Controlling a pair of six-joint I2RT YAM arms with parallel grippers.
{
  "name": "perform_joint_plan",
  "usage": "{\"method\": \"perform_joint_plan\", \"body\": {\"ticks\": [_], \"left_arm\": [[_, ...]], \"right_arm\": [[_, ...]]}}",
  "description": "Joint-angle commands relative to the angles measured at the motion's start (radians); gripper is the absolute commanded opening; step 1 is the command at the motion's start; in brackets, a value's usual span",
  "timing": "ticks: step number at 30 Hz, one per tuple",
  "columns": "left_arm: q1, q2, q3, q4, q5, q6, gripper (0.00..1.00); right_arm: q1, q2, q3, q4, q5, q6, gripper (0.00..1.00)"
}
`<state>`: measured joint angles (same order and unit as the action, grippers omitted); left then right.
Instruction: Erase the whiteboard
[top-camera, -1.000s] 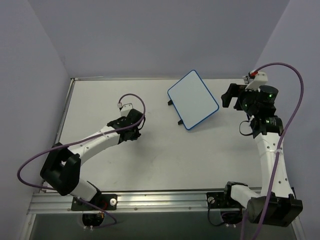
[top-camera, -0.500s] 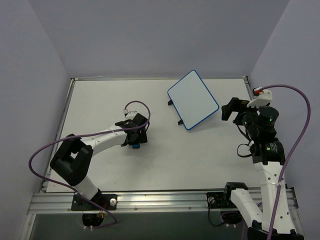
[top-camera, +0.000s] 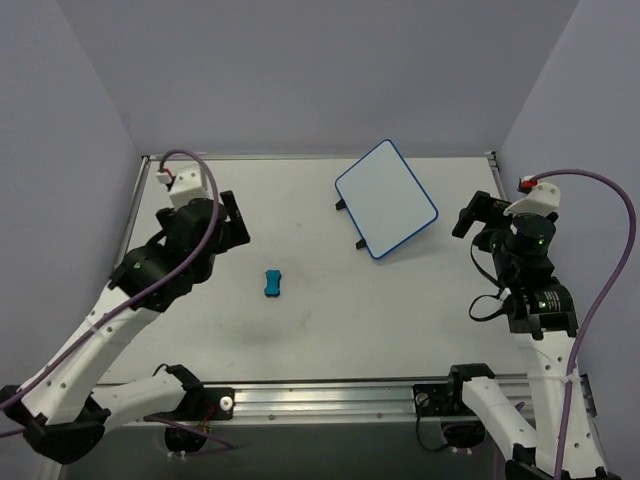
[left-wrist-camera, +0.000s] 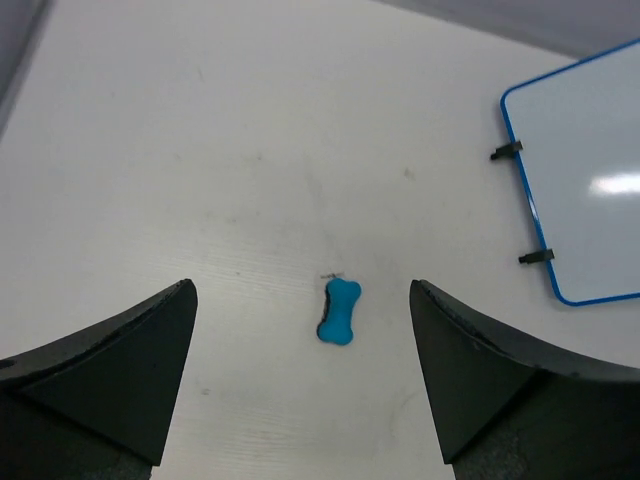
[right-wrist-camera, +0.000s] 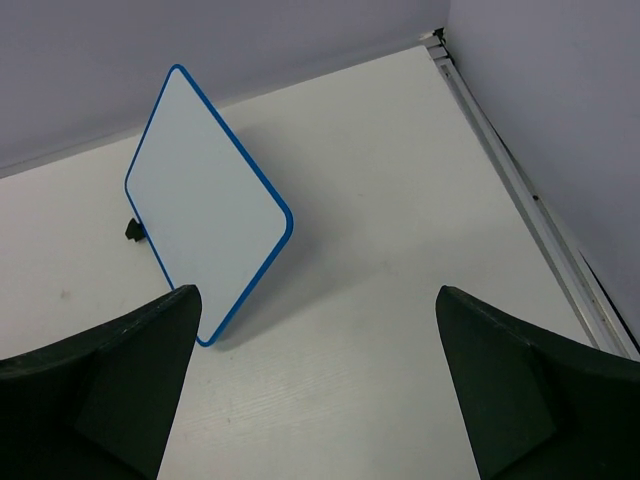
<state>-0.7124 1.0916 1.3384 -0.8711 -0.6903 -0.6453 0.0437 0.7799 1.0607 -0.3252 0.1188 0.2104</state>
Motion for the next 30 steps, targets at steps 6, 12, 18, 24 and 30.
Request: {"method": "perform_joint_plan", "body": {"ticks": [6, 12, 18, 24, 30], "left_arm": [[0.141, -0.284, -0.085, 0.110, -0.079, 0.266, 0.94], [0.334, -0.447, -0.199, 0.227, 0.087, 0.317, 0.94], [0.334, -0.596, -0.329, 0.325, 0.146, 0.398, 0.94], [0.384, -0.599, -0.386, 0.353, 0.060, 0.391, 0.94], [0.396, -0.590, -0.401, 0.362, 0.046, 0.386, 0.94]], "right_arm": [[0.054, -0.126, 0.036, -0.061, 0.148, 0.031, 1.00], [0.088, -0.172, 0.131, -0.222, 0.191, -0.042, 1.00], [0.088, -0.241, 0.119, -0.294, 0.266, -0.095, 1.00], [0.105, -0.295, 0.104, -0.284, 0.340, -0.105, 1.00], [0.107, -0.301, 0.085, -0.255, 0.302, -0.095, 1.00]]}}
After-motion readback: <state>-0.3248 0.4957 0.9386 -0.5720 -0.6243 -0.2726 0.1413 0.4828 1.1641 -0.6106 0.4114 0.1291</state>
